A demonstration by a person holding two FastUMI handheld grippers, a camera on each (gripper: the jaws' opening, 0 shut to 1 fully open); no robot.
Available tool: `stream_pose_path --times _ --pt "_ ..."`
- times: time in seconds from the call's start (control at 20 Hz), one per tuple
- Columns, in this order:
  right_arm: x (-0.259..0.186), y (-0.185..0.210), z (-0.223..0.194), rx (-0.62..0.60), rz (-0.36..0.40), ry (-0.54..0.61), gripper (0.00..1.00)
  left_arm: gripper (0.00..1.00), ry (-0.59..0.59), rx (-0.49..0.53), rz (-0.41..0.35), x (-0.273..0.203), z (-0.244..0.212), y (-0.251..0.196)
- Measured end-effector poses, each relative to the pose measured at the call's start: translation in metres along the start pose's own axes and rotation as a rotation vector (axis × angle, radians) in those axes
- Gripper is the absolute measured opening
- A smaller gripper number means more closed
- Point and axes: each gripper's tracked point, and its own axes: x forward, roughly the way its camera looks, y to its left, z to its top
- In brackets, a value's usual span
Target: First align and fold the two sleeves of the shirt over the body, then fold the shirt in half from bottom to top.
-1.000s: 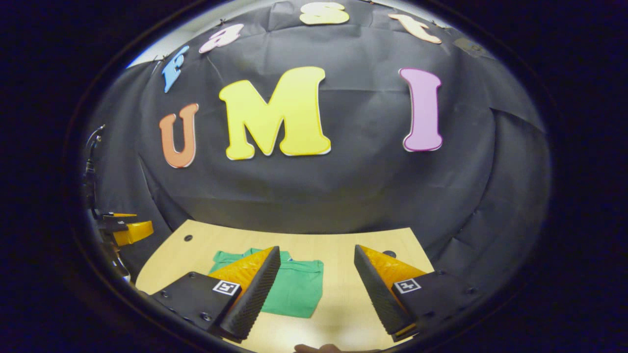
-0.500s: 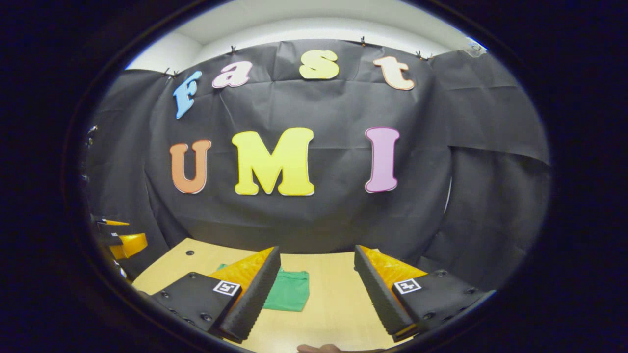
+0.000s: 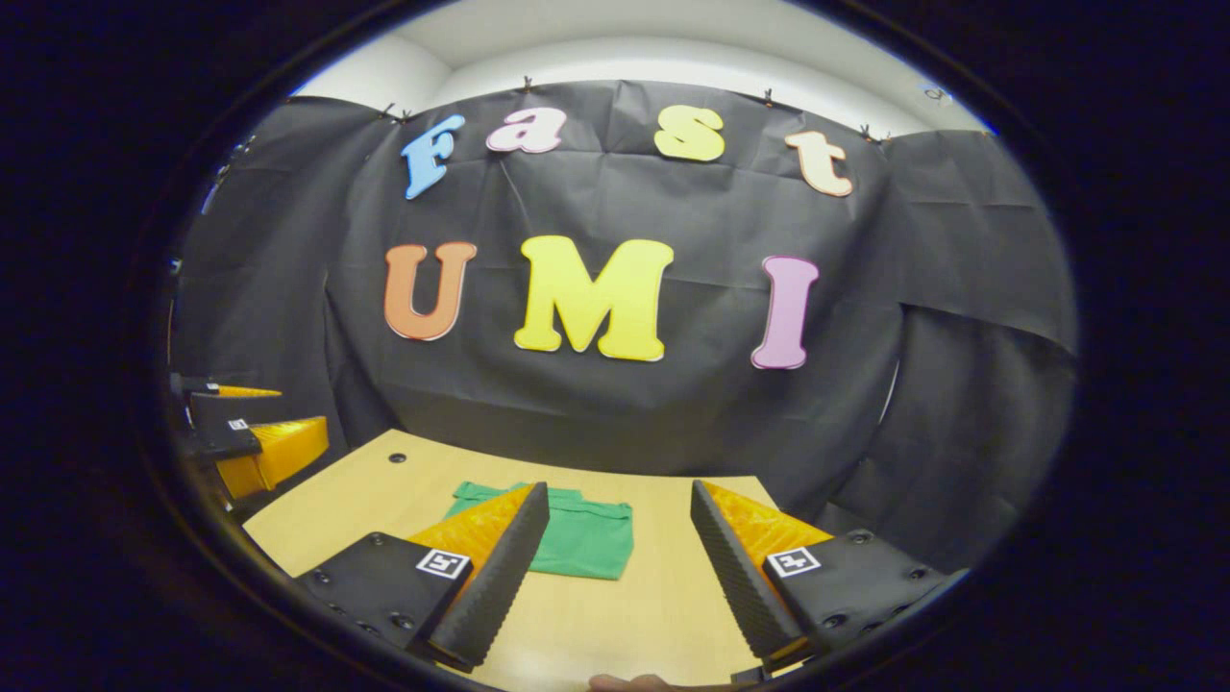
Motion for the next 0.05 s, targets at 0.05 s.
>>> stream_pose_path --times 0.05 --pt "0.0009 0.0046 0.0026 -0.011 0.007 -0.010 0.94 0.96 -0.010 -0.003 -0.008 0.0007 0.0019 -0.0016"
